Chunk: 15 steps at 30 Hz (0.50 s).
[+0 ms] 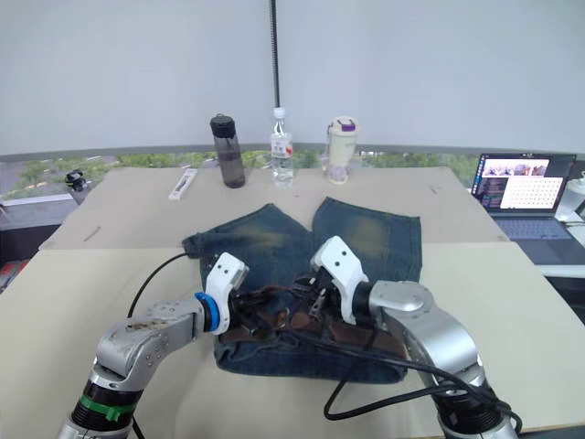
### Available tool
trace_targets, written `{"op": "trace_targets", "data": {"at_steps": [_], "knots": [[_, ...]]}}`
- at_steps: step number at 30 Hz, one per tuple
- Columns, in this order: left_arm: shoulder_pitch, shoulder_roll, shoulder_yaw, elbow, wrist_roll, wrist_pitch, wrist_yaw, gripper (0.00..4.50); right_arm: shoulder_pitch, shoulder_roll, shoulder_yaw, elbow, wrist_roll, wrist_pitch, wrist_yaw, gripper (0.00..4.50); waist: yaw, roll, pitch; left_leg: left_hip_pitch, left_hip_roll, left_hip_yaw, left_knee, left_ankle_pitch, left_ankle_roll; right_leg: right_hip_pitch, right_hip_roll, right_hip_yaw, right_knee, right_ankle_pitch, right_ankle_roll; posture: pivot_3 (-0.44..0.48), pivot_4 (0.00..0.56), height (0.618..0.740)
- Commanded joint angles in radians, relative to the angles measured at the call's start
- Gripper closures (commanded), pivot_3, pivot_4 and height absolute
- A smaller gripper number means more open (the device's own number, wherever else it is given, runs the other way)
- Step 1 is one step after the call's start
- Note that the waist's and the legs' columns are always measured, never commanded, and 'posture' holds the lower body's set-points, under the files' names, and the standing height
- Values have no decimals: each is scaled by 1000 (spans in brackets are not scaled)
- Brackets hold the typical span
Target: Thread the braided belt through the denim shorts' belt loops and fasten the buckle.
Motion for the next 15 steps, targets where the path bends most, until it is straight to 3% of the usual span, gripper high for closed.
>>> {"op": "trace_targets", "data": {"at_steps": [1,5,11,15], "knots": [[-8,8,9,-13,4,-3,-1,4500,7,-5,-51,-50,38,1,-23,2820,2,0,0,0,0,0,0,0,0,0,0,0,0,0,0,0,150,740],[-16,8,10,-9,4,0,-3,4500,9,-33,-25,-77,84,19,2,2820,1,0,0,0,0,0,0,0,0,0,0,0,0,0,0,0,150,740],[-34,1,5,-6,0,12,-1,4500,-17,-54,117,-45,61,5,15,4460,0,0,0,0,0,0,0,0,0,0,0,0,0,0,0,0,150,740],[-41,4,-17,-10,14,-3,-6,4500,-87,-114,272,40,-54,-27,22,4460,0,0,0,0,0,0,0,0,0,0,0,0,0,0,0,0,150,740]]}}
